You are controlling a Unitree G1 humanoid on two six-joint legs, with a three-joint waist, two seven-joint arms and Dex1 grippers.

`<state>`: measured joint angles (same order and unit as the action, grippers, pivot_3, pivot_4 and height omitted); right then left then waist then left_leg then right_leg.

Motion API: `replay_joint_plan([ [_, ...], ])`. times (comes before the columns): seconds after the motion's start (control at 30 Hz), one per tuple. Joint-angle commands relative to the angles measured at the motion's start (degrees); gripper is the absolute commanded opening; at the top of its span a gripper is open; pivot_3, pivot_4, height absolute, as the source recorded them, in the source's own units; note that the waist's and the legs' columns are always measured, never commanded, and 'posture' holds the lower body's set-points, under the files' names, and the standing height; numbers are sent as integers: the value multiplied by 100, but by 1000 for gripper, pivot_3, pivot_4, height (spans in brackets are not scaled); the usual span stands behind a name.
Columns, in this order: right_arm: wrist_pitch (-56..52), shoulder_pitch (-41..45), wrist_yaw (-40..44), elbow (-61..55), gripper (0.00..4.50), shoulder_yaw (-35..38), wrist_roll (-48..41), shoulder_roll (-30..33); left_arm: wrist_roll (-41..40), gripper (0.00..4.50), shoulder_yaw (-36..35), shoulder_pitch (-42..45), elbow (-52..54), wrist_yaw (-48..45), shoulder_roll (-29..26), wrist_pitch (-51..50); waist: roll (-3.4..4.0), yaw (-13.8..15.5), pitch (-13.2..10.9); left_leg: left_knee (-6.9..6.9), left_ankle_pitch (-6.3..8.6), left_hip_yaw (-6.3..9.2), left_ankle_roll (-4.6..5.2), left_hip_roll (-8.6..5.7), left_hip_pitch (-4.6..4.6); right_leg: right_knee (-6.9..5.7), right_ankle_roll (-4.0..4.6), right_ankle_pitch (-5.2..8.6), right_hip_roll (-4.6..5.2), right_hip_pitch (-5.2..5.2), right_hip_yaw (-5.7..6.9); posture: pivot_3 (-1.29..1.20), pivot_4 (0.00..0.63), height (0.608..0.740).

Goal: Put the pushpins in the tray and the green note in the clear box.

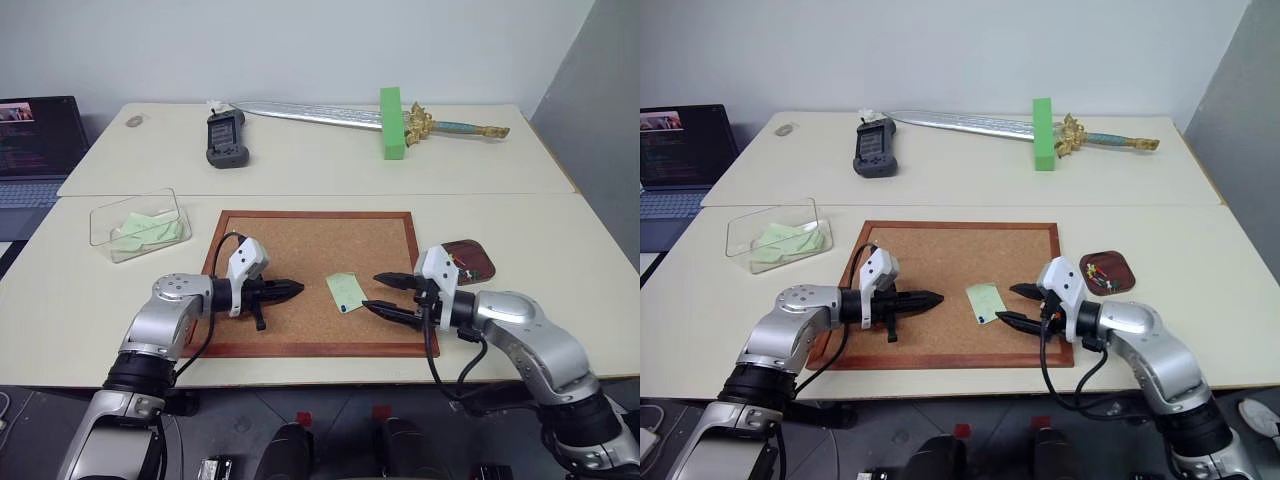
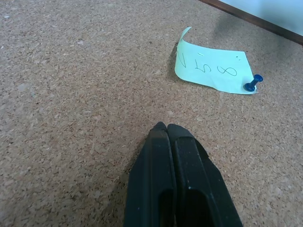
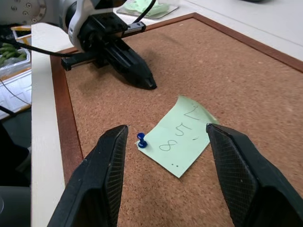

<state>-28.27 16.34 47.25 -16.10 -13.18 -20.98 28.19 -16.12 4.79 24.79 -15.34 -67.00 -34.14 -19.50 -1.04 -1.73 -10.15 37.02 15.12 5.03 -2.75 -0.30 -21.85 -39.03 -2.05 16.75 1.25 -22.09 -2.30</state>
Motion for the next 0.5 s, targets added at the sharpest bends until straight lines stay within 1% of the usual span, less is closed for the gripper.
replay_joint_plan([
  [0.03,762,132,441,403,2797,-440,343,-121,58,0,94,-133,125,-26,-46,-52,0,0,0,0,0,1,0,0,0,0,0,0,-3,0,1,0,150,740],
  [0.23,1470,463,656,1220,2797,-837,755,-529,49,0,74,-200,209,-20,-77,-80,0,-13,0,0,0,-3,0,0,-1,0,0,0,-3,-3,-2,0,150,740],
  [0.5,1855,705,689,1931,2797,-835,953,-878,30,0,31,-279,300,14,-114,-128,0,-14,0,-2,0,1,-1,1,0,0,1,0,-4,-5,-1,0,150,740],
])
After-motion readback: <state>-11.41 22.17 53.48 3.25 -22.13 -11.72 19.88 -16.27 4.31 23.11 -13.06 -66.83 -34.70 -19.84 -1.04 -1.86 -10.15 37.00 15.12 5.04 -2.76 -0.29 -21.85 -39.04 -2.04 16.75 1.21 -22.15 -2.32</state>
